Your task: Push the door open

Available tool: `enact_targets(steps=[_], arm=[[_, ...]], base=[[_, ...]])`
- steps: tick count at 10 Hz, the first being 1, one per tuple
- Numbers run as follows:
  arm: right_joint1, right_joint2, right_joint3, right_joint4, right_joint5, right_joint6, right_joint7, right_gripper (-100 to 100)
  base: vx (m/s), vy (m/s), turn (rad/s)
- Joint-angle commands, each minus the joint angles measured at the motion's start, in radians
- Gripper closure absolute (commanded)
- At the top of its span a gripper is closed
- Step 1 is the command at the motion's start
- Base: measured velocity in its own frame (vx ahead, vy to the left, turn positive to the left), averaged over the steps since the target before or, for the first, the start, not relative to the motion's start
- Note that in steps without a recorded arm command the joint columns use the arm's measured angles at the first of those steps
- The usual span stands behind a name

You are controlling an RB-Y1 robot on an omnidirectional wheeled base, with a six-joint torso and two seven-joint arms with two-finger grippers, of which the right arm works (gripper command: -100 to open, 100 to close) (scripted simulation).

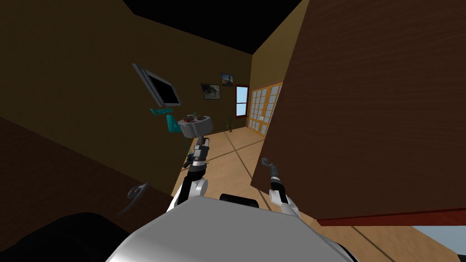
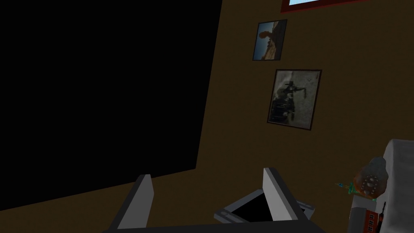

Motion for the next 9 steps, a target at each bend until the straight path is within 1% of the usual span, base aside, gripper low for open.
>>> enact_targets(steps=[1,2,6,7,9], arm=[[0.016,-0.002,-0.022,-0.023,-0.013,0.012,0.009,100],[0.016,-0.002,-0.028,-0.023,-0.016,0.012,0.011,100],[0.019,-0.005,-0.068,-0.022,-0.040,0.012,0.027,100],[0.019,-0.005,-0.068,-0.022,-0.040,0.012,0.027,100],[0.021,-0.006,-0.090,-0.022,-0.054,0.012,0.035,100]], base=[[0.120,0.046,-0.038],[0.177,0.066,-0.076],[0.182,0.067,-0.065],[0.139,0.041,-0.020],[0.164,0.066,-0.059]])
